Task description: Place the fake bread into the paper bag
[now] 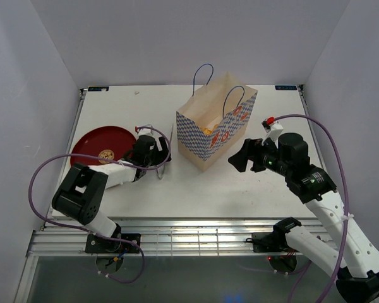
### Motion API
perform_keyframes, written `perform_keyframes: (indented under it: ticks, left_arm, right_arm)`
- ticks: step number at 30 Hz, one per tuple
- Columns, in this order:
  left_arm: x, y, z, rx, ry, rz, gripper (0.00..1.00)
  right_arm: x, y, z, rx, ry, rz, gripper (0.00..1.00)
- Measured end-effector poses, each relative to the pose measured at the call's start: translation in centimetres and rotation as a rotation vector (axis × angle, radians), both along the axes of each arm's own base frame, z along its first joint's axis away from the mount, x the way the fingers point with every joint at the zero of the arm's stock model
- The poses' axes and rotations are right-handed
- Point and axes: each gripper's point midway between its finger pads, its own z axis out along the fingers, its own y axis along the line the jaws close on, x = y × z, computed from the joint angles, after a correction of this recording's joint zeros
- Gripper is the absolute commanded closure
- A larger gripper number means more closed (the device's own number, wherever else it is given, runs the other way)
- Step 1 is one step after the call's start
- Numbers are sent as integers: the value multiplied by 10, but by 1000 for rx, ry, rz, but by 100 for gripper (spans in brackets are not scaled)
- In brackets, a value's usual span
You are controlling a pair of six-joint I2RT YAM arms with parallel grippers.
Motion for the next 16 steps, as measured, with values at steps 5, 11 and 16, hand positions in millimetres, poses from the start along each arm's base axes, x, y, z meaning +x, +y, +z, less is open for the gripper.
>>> perform_keyframes:
  ticks: [5, 11, 16]
  left_arm:
    - [-6, 0, 25, -44, -36, 2, 2]
    - [-15, -8, 80, -188, -122, 8, 2]
    - [-45, -24, 94, -366, -102, -52, 2]
  right_arm:
    - [3, -4, -19, -24, 28, -32, 10]
    - [9, -14, -50, -37, 66, -122, 10]
    - [0, -15, -98, -34, 160, -146, 10]
